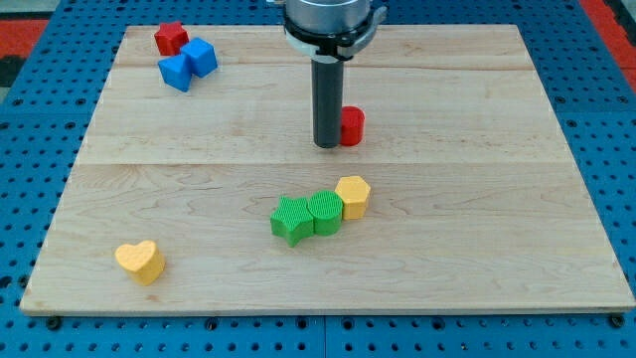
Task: Push the green circle along with green star closer to the yellow heart
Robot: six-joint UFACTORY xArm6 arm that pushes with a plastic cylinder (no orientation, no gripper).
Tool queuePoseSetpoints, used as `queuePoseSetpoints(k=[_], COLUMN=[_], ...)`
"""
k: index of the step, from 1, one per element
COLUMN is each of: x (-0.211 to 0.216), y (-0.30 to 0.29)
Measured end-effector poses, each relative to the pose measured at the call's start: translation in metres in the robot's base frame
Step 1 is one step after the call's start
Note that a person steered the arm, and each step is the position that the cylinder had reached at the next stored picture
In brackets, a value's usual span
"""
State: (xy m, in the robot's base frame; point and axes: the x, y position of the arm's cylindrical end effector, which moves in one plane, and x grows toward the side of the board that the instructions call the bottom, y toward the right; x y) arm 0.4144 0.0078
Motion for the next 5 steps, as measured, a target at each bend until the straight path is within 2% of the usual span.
queuePoseSetpoints(k=[1, 2, 3, 5], x=[0.025, 0.033, 0.061, 0.118], y=[-0.002, 0.094, 0.136, -0.032])
